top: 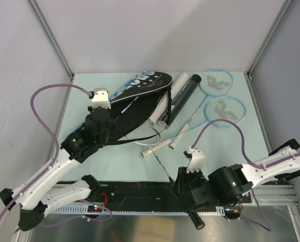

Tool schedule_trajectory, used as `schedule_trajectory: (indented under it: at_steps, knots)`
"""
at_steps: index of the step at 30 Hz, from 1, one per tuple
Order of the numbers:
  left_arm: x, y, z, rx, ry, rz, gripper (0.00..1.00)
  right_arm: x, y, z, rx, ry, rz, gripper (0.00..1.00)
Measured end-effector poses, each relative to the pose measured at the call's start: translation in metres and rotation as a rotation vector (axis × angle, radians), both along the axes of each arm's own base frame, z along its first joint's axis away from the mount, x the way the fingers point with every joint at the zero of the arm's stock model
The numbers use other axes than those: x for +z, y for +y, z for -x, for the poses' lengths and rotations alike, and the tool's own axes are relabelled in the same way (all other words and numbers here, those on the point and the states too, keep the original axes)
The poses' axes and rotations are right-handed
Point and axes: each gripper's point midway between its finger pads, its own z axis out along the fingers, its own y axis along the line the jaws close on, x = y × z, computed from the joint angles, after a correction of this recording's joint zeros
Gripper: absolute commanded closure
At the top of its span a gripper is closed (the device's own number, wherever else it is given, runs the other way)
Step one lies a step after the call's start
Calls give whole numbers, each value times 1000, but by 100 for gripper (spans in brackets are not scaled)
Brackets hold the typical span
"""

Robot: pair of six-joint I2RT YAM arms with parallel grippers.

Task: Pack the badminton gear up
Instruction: Place the racket in the racket bag.

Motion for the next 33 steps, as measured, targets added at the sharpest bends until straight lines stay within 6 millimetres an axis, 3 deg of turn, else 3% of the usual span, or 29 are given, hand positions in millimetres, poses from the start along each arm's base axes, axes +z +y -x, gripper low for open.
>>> schedule_trajectory:
  at_steps: [6,13,19,25,33]
  knots:
    - [-1,15,5,43,9,-34,100,24,-8,-24,-10,-49,-32,100]
    - [-2,34,0,99,17,-42,100,77,-12,-31,82,-120,-116,100]
    - [-9,38,-6,114,43,-51,100,116,-35,-40,149,-173,-192,100]
    - [-19,45,-15,136,79,-58,100,134,-51,-43,199,-196,-223,100]
    - [-24,58,-21,166,100,-49,100,147,-58,-47,218,-215,-236,100]
